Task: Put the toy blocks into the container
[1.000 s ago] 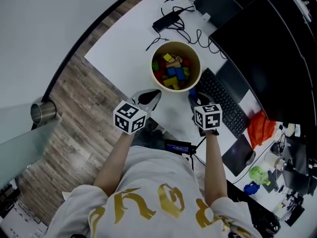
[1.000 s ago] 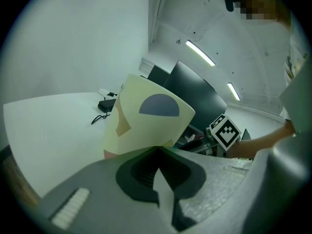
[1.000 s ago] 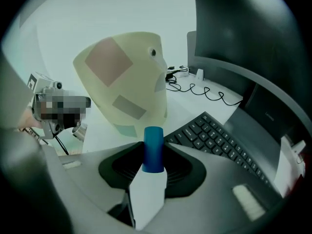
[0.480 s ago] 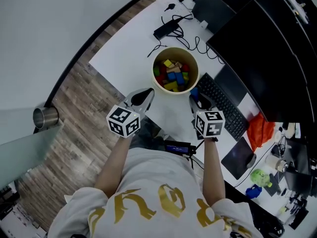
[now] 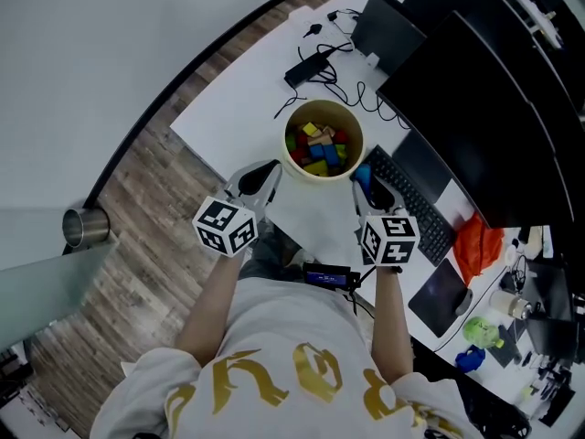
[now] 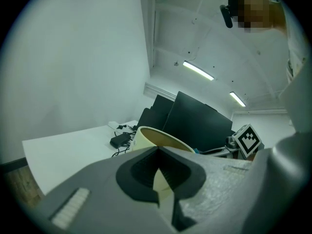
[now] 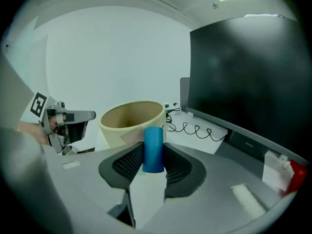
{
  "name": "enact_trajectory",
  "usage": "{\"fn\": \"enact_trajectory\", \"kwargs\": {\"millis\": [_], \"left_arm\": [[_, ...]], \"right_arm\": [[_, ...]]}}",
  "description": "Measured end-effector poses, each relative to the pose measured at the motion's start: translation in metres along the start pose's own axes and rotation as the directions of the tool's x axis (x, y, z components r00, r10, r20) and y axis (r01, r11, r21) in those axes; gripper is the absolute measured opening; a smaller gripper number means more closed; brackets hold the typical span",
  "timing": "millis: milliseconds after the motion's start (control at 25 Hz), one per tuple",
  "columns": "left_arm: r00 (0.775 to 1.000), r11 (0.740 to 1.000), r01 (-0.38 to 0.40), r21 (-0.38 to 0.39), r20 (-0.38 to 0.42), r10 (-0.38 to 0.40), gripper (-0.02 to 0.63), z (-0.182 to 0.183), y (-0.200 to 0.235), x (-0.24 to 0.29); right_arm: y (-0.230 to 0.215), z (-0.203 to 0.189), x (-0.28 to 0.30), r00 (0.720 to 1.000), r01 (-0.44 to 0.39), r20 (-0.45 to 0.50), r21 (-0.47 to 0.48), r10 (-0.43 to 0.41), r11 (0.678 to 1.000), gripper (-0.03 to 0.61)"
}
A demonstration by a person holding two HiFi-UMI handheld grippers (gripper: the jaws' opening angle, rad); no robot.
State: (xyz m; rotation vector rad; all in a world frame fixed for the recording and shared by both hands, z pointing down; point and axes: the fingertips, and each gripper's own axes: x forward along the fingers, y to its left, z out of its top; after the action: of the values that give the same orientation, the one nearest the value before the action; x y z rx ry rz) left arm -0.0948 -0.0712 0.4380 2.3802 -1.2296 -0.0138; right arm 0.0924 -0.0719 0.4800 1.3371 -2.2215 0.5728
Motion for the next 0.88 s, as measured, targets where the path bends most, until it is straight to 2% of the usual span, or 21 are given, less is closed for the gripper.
{"fn": "enact_trajectory", "kwargs": {"millis": [440,880], "left_arm": [[0.999,1.0,0.023,0.011,0.04,-0.024,0.009,0.026,0.004,0.002],[0.997,0.998,0.06,0.014,0.052,-0.061,0.009,0.051,0.017,0.025]], "right_arm": [[0.001,0.054,-0.017,0.995,0.017,0.097,0.002,-0.017,1.0,0.161],[0.013,0.084,-0.001,0.993,0.008,0.114,-0.033,-0.004,0.999,0.161]]}}
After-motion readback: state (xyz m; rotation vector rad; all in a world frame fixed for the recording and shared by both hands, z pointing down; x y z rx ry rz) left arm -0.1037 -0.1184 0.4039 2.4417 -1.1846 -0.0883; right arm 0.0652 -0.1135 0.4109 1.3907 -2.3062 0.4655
